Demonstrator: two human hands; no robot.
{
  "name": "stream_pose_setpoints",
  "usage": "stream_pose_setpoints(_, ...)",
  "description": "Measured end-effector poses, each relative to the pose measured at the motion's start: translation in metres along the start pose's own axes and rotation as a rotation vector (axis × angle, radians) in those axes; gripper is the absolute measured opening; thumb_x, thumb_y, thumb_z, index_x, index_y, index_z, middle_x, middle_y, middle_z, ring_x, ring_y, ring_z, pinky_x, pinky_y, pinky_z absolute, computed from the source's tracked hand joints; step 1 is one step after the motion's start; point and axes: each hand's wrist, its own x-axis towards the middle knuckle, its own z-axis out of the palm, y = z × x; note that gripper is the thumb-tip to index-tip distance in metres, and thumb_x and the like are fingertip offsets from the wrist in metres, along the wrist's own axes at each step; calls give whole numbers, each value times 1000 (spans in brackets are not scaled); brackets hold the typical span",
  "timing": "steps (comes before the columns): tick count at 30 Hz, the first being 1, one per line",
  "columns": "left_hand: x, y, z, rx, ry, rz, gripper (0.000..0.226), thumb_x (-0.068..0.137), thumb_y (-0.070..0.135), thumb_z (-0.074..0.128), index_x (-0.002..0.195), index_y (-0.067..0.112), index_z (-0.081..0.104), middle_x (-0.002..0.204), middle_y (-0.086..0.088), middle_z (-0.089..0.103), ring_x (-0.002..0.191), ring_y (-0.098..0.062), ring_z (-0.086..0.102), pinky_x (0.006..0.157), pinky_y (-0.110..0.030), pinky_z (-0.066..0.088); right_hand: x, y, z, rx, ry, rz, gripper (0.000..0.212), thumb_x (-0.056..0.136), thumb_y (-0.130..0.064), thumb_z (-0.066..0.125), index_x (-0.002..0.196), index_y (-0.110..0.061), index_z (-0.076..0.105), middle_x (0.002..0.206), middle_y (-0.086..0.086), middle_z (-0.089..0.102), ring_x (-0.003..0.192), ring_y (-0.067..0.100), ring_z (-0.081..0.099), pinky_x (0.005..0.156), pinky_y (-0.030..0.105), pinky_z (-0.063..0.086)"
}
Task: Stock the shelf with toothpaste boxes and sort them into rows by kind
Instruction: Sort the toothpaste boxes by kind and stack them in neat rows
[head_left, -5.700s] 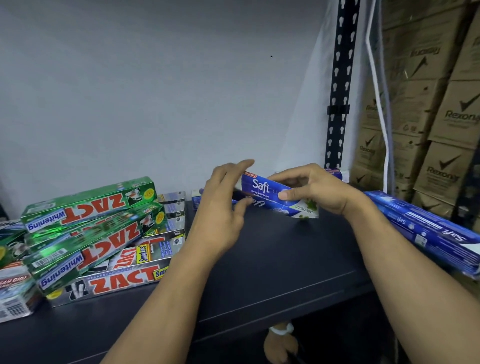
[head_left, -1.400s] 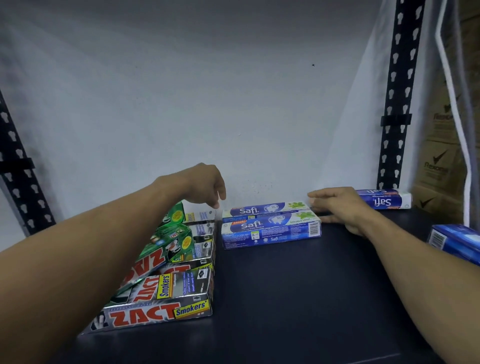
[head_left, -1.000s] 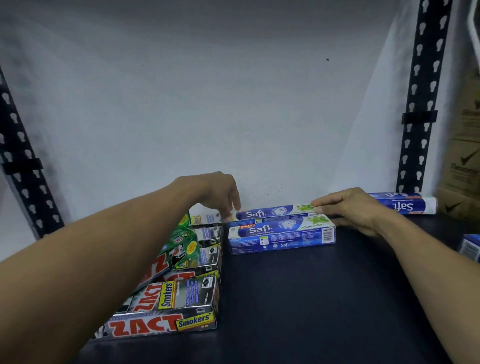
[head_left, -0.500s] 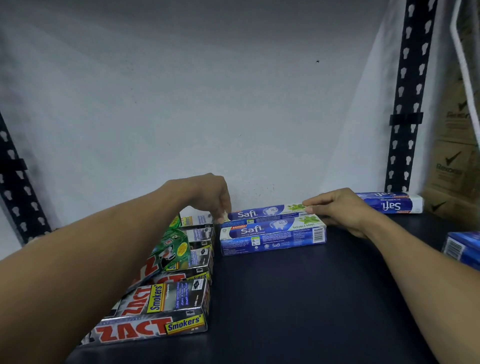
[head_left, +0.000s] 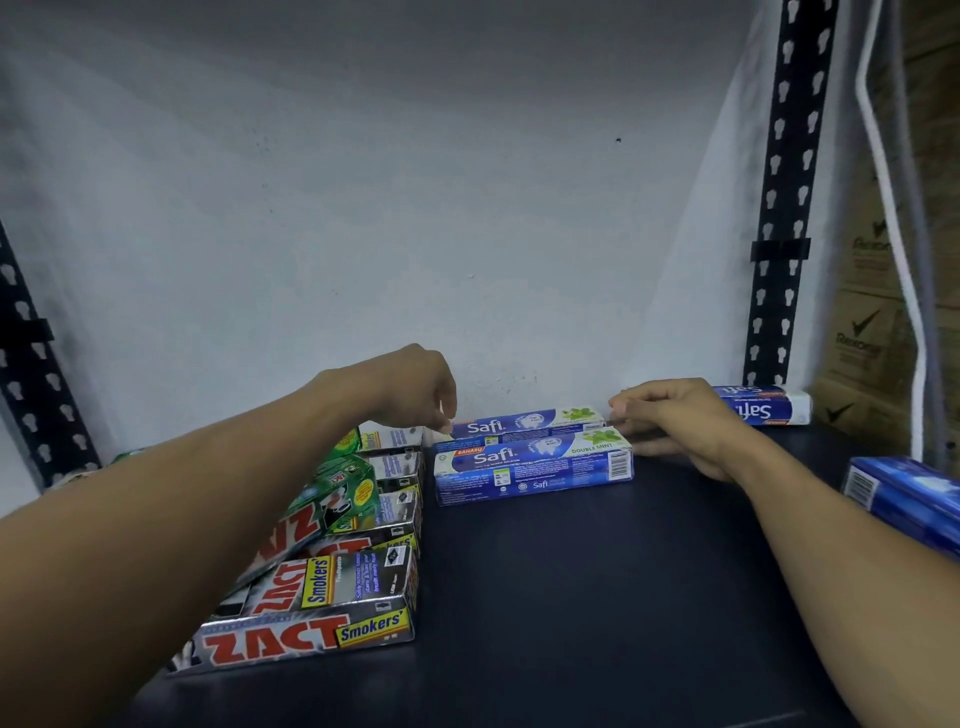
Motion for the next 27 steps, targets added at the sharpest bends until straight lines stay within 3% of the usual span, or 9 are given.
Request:
stream_pose_setpoints(2, -9, 8, -8, 10, -8, 29, 28, 85, 38, 77, 107, 21, 75, 93, 9, 71, 88, -10, 66, 86, -35, 55, -8, -2, -4, -4, -77, 16, 18, 86, -8, 75, 103, -4, 75, 99, 13, 77, 96, 24, 74, 84, 41, 60)
stream_pose_setpoints(4, -18, 14, -17, 14, -80, 48, 32, 82, 42, 79, 108, 23, 76, 91, 12, 71, 88, -6, 66, 85, -33, 55, -16, -3, -5, -23, -140, 29, 22, 82, -7, 78, 104, -5, 76, 104, 11, 76, 101, 24, 73, 91, 40, 57)
stream_pose_setpoints(10, -33, 27, -14, 99, -249, 52, 50, 75, 42, 84, 119, 23, 71, 111, 9, 72, 94, -10, 61, 82, -27, 45, -26, -4, -5, -68, -166, 29, 30, 76, 5, 79, 105, -4, 77, 103, 12, 77, 98, 21, 74, 81, 25, 60)
stream_pose_setpoints(15, -33, 27, -2, 126, -197, 63, 47, 76, 35, 85, 118, 18, 72, 112, 4, 74, 93, -12, 64, 83, -28, 50, -26, -2, -4, -46, -159, 46, 30, 76, 6, 79, 105, -1, 76, 104, 14, 76, 99, 25, 74, 86, 33, 60)
stream_pose_setpoints(23, -32, 25, 5, 103, -155, 42, 42, 77, 32, 85, 114, 18, 73, 109, 2, 74, 94, -14, 65, 78, -26, 47, -30, 1, -1, -25, -118, 29, 30, 77, 6, 79, 105, -2, 76, 103, 13, 77, 97, 22, 74, 82, 27, 61)
stream_pose_setpoints(27, -45, 36, 7, 150, -106, 40, 38, 82, 33, 80, 116, 20, 72, 114, 2, 71, 96, -17, 61, 81, -30, 49, -40, 4, 1, -45, -78, -18, 38, 76, -3, 83, 112, -11, 74, 112, 6, 75, 102, 17, 73, 91, 31, 58)
